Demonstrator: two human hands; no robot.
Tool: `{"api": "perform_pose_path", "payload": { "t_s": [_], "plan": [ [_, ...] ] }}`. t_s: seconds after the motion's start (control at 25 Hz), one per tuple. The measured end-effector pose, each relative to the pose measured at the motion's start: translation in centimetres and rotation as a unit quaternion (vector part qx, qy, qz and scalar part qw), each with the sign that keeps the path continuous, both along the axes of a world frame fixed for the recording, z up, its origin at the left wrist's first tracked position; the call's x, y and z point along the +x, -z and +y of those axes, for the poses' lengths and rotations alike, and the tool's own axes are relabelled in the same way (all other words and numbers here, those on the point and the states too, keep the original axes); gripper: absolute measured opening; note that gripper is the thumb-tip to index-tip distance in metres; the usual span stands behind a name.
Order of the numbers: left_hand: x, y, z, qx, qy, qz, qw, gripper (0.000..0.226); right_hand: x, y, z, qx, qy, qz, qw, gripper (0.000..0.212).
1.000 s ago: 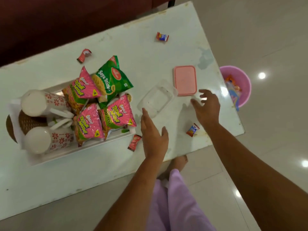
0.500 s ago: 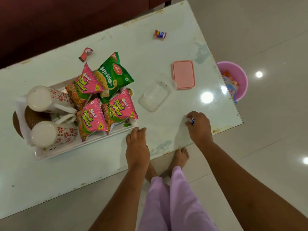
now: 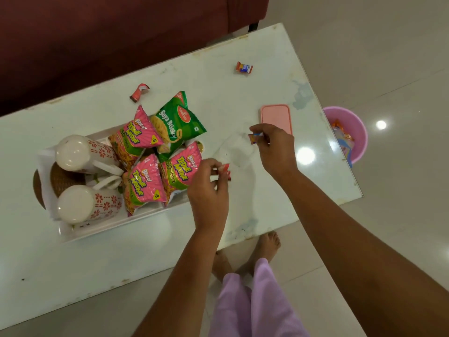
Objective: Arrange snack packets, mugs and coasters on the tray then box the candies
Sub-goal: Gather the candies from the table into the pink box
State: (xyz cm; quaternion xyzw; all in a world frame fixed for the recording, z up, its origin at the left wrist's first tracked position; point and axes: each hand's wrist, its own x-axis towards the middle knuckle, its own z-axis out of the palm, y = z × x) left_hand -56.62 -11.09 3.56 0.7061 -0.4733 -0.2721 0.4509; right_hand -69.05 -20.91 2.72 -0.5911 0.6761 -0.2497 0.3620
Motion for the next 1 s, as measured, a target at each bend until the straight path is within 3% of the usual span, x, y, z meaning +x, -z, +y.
{"api": "perform_pose_path", "payload": {
  "t_s": [0.12, 0.4, 0.64, 0.88, 1.0],
  "plan": [
    [0.0, -0.7, -4.4, 0.004, -0.008, 0.003, 1.0, 0.012, 1.1, 0.8, -1.4, 0.019, -0.039, 0.022, 0.999, 0.023],
    [-0.2, 1.9, -9.3, 0.169, 0.094, -0.102, 0.976, 0.015, 1.0, 1.6, -3.4, -0.004, -0.071, 0.066, 0.995, 0.025],
    [2.1, 0.2, -13.5, 0.122, 0.072, -0.101, 0.985, 0.011, 2.0, 1.5, -10.4, -0.049, -0.049, 0.076, 0.995, 0.024],
    [4.8, -0.6, -19.0, 0.114, 0.004, -0.126, 0.986, 0.007, 4.2, 4.8, -18.3, 0.013, -0.195, 0.234, 0.952, 0.054],
    [5.7, -0.4, -19.1, 0.135, -0.029, -0.136, 0.981, 0.008, 4.4, 5.5, -18.6, 0.025, -0.213, 0.291, 0.932, 0.048]
  ]
}}
